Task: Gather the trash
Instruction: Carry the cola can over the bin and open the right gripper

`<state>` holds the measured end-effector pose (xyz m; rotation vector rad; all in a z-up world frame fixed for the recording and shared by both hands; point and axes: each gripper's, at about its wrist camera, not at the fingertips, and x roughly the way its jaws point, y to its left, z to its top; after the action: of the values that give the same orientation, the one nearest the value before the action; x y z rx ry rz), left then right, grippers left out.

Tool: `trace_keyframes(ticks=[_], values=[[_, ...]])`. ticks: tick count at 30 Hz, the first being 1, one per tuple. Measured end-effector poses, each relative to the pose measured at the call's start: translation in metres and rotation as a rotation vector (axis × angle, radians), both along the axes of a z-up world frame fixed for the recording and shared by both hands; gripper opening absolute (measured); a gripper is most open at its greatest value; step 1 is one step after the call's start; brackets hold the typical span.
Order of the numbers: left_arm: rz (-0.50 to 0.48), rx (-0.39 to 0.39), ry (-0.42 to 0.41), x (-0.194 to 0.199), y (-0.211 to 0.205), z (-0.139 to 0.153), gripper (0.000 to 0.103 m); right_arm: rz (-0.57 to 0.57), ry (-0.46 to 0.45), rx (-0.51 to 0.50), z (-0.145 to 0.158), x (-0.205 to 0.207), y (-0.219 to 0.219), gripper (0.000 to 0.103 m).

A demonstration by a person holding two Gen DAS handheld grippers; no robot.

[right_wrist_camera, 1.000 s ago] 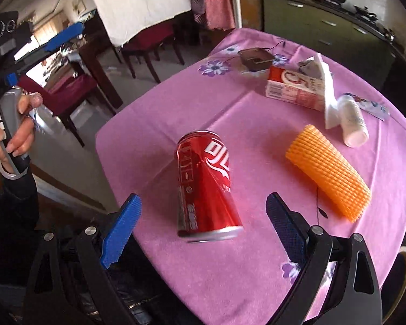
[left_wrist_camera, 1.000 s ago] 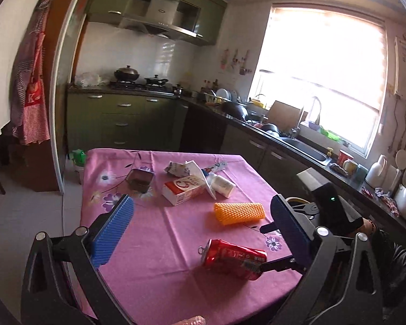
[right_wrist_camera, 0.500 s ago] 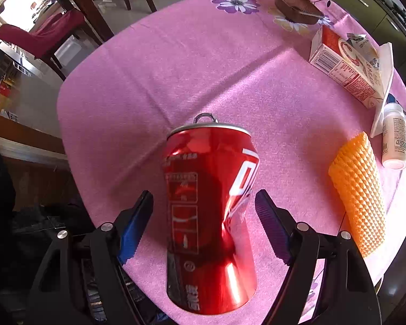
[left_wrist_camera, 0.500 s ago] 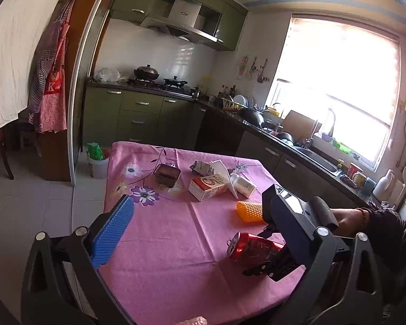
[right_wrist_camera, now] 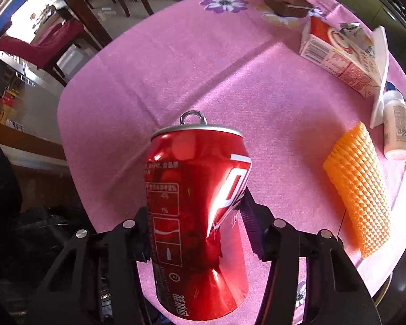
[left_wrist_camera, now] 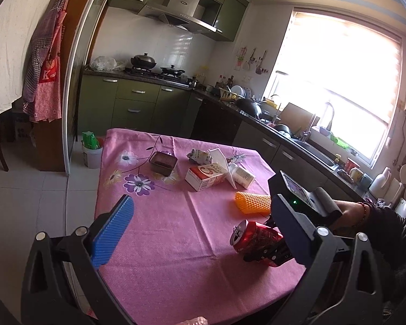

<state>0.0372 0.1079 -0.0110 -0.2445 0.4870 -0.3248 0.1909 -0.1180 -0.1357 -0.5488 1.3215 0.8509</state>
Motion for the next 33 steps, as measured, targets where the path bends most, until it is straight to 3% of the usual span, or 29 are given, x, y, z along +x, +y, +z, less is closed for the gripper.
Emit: trace_keyframes(ticks=[17,22,26,33], values=[[-0.092,0.077,-0.001,0.017,-0.052,0.011,0.096,-0.207,-0.062,0.289,0.052,-0.015,-0.1,0.053],[-0.133,0.097,-0.015,0.022,-0.069,0.016,0.096,-0.383,-0.15,0.383,0.084,-0.012,-0.185,0.053],[-0.175,0.1,-0.021,0.031,-0.083,0.016,0.096,-0.588,-0.248,0.388,0.103,-0.008,-0.268,0.053],[-0.258,0.08,-0.002,0.049,-0.111,0.01,0.096,-0.945,-0.307,0.292,0.084,0.009,-0.413,0.053]])
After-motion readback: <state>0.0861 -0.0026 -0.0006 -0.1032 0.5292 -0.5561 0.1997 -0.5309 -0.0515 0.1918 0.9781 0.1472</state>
